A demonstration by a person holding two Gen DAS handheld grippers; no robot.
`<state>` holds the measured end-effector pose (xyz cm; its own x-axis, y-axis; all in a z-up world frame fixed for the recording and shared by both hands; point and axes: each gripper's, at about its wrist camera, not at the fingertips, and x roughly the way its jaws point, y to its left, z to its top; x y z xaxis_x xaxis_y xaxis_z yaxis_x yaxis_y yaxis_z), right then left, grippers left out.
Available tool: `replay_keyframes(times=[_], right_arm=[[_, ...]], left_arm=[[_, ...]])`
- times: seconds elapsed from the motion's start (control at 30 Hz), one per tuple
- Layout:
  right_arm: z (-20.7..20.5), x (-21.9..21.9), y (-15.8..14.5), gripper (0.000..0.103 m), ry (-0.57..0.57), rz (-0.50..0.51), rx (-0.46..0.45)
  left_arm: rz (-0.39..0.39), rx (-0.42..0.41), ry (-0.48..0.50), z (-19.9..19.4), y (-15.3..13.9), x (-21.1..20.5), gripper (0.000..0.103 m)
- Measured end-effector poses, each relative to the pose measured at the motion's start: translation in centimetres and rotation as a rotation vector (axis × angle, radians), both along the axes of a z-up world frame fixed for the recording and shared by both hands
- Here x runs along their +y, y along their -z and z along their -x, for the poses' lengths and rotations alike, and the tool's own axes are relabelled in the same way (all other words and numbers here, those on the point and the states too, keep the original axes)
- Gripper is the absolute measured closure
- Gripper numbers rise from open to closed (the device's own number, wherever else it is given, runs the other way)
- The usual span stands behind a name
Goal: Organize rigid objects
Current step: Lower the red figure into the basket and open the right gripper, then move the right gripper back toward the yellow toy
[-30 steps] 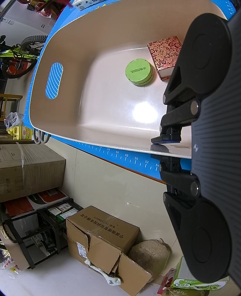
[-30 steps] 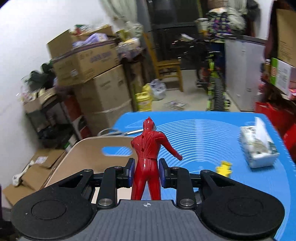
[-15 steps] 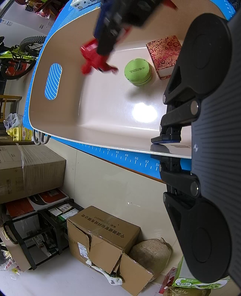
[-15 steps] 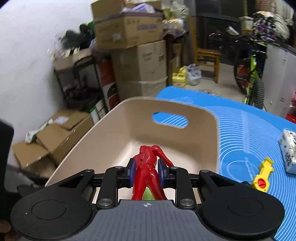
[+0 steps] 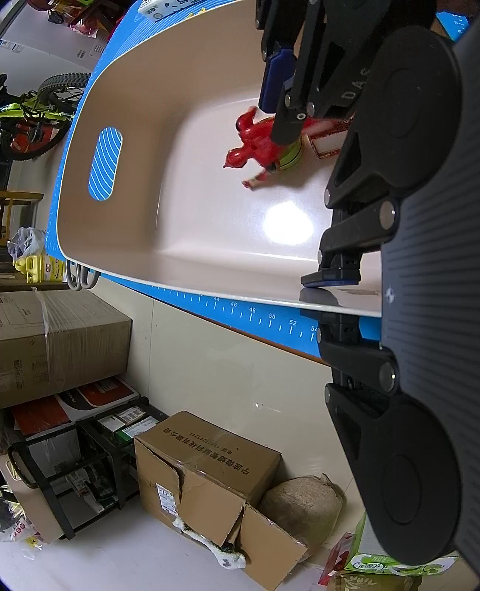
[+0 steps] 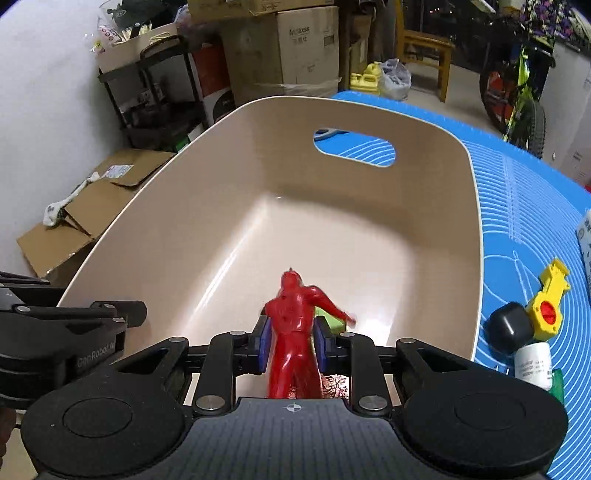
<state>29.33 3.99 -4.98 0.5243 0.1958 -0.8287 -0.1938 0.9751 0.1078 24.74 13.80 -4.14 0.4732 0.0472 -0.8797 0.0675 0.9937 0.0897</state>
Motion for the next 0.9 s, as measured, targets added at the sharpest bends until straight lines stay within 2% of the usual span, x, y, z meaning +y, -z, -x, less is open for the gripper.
replay_keyframes(times=[0.1,0.23,0.3,0.7,0.9], right_arm=[[0.0,-0.2,-0.6,0.046,0.000,0.000,-0.021],[0.3,-0.9,-1.8,0.043,0.002,-0.026,-0.054],[0.6,-1.2,-2.3,0.033,0.016,-0.021,-0.073],[1.5,-7.2,-6.7,0.029,0.111,-0.029,-0.209],[1.4,-11.1,-6.8,0.029,0.187,0.003,-0.217]], left_arm=[[0.001,0.000,0.000,0.0,0.0,0.0,0.091],[0.001,0.000,0.000,0.0,0.0,0.0,0.091],[0.001,0.000,0.000,0.0,0.0,0.0,0.091],[0.002,0.001,-0.001,-0.1,0.0,0.0,0.091],[0.002,0.001,-0.001,-0.1,0.0,0.0,0.091]])
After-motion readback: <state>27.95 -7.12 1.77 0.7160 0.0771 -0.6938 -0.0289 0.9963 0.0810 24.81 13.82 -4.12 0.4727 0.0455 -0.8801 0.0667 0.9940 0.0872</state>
